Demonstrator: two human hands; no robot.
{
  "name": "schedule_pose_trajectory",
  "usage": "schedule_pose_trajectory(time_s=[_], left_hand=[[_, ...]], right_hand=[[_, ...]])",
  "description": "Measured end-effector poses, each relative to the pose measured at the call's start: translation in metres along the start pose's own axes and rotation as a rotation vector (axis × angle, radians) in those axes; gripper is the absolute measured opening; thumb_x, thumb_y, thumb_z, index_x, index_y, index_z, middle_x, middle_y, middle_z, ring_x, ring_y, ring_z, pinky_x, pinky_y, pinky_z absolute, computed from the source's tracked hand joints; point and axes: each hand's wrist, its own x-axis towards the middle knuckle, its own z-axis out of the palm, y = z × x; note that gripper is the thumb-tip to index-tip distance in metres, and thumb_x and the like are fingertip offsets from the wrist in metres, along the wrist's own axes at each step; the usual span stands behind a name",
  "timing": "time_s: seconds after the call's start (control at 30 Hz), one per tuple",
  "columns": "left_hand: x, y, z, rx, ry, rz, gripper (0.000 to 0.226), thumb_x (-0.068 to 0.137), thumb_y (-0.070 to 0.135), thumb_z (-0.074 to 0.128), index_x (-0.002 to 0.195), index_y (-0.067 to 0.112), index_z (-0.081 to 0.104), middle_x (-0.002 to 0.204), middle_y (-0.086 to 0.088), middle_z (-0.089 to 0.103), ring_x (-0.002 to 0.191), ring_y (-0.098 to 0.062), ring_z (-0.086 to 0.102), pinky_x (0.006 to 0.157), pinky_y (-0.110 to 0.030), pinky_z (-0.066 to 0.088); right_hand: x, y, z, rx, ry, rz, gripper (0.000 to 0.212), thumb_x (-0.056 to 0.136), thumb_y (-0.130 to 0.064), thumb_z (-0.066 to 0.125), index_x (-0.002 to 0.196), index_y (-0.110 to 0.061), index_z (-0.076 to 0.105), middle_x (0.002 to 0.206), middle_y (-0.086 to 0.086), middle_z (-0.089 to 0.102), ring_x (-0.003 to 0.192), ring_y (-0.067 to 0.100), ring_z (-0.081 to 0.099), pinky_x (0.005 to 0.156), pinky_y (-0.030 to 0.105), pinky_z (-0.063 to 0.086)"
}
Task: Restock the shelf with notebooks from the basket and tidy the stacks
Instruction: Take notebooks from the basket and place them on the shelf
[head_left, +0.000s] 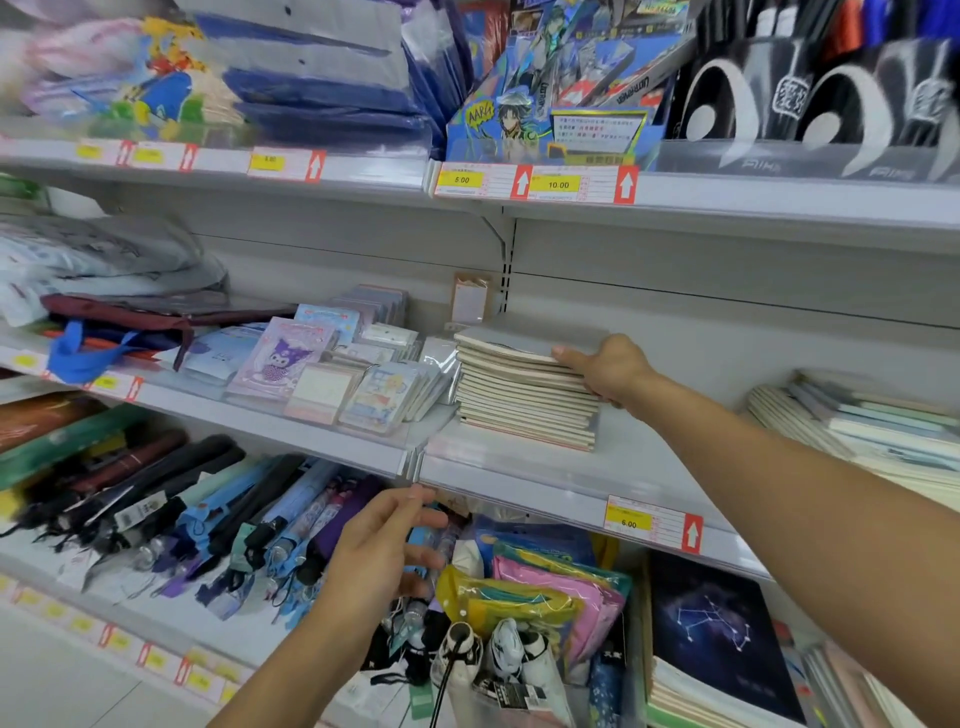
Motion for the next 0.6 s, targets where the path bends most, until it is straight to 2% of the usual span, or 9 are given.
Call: schedule_pose_trajectory(time_s=[0.1, 0.17, 0.2, 0.27, 0.37, 0.43, 0.47, 0.53, 0.6], left_hand=[[-0.001, -0.001, -0.001, 0.028, 0.017, 0.005, 0.018, 0.099, 0.025, 0.051, 0.102, 0.016, 0.066, 0.098, -0.009, 0.071, 0.058, -0.021, 0.06, 0.043, -0.026, 0.045], [-0.001, -0.002, -0.001, 0.054, 0.019, 0.025, 0.017, 0.099, 0.024, 0.051, 0.102, 0.016, 0.066, 0.098, -0.009, 0.071, 0.057, -0.02, 0.06, 0.044, -0.026, 0.044], [-0.001, -0.003, -0.001, 0.068, 0.018, 0.033, 0.016, 0.099, 0.024, 0.052, 0.102, 0.015, 0.066, 0.097, -0.009, 0.071, 0.057, -0.02, 0.06, 0.044, -0.026, 0.043], [0.0, -0.006, 0.0, 0.105, 0.013, 0.034, 0.017, 0.098, 0.025, 0.054, 0.1, 0.014, 0.066, 0.095, -0.01, 0.071, 0.058, -0.021, 0.061, 0.044, -0.027, 0.043], [0.002, -0.017, -0.005, 0.349, -0.08, -0.016, 0.024, 0.097, 0.033, 0.055, 0.096, 0.011, 0.066, 0.093, -0.012, 0.071, 0.062, -0.021, 0.063, 0.049, -0.028, 0.048], [0.002, -0.031, -0.01, 0.625, -0.216, -0.059, 0.028, 0.097, 0.038, 0.054, 0.094, 0.012, 0.065, 0.091, -0.011, 0.071, 0.066, -0.018, 0.064, 0.055, -0.03, 0.05], [0.001, -0.038, -0.013, 0.79, -0.318, -0.072, 0.029, 0.096, 0.04, 0.054, 0.092, 0.013, 0.064, 0.089, -0.008, 0.07, 0.068, -0.018, 0.065, 0.057, -0.03, 0.051], [0.0, -0.05, -0.016, 1.09, -0.547, -0.089, 0.027, 0.095, 0.044, 0.054, 0.088, 0.019, 0.063, 0.087, -0.002, 0.067, 0.076, -0.018, 0.07, 0.062, -0.029, 0.053], [0.001, -0.059, -0.017, 1.252, -0.741, -0.177, 0.027, 0.095, 0.044, 0.053, 0.099, 0.02, 0.065, 0.095, 0.001, 0.066, 0.088, -0.017, 0.07, 0.07, -0.03, 0.056]], right_hand=[[0.007, -0.001, 0.006, -0.166, 0.118, -0.065, 0.05, 0.09, -0.053, 0.065, 0.074, -0.007, 0.055, 0.071, 0.007, 0.057, 0.072, 0.029, 0.057, 0.058, 0.033, 0.041], [0.001, 0.005, 0.014, -0.138, 0.228, -0.17, 0.039, 0.097, -0.04, 0.061, 0.107, -0.003, 0.065, 0.095, 0.013, 0.069, 0.091, 0.035, 0.065, 0.077, 0.036, 0.052], [-0.012, 0.01, 0.02, -0.083, 0.308, -0.264, 0.035, 0.099, -0.032, 0.058, 0.123, -0.006, 0.062, 0.099, 0.014, 0.071, 0.091, 0.034, 0.067, 0.081, 0.038, 0.054], [-0.061, 0.031, 0.04, 0.035, 0.397, -0.454, 0.025, 0.101, -0.023, 0.053, 0.123, -0.015, 0.062, 0.072, 0.006, 0.069, 0.063, 0.023, 0.064, 0.063, 0.034, 0.053], [-0.163, 0.092, 0.103, -0.031, 0.016, -0.462, 0.015, 0.096, -0.04, 0.058, 0.096, -0.026, 0.064, 0.057, -0.002, 0.063, 0.052, 0.014, 0.059, 0.054, 0.032, 0.046], [-0.213, 0.152, 0.153, -0.175, -0.404, -0.237, 0.029, 0.084, -0.057, 0.067, 0.08, -0.029, 0.061, 0.084, -0.003, 0.072, 0.077, 0.018, 0.068, 0.066, 0.035, 0.052], [-0.237, 0.186, 0.178, -0.205, -0.59, -0.085, 0.033, 0.077, -0.062, 0.072, 0.087, -0.031, 0.064, 0.107, 0.002, 0.071, 0.098, 0.022, 0.068, 0.076, 0.036, 0.054], [-0.279, 0.247, 0.219, -0.263, -0.779, 0.195, 0.103, 0.059, -0.074, 0.079, 0.141, -0.019, 0.049, 0.144, 0.008, 0.046, 0.133, 0.031, 0.049, 0.101, 0.042, 0.048], [-0.314, 0.296, 0.254, -0.289, -0.774, 0.333, 0.147, 0.033, -0.091, 0.073, 0.155, -0.026, 0.023, 0.155, 0.001, 0.031, 0.141, 0.031, 0.037, 0.109, 0.046, 0.042]])
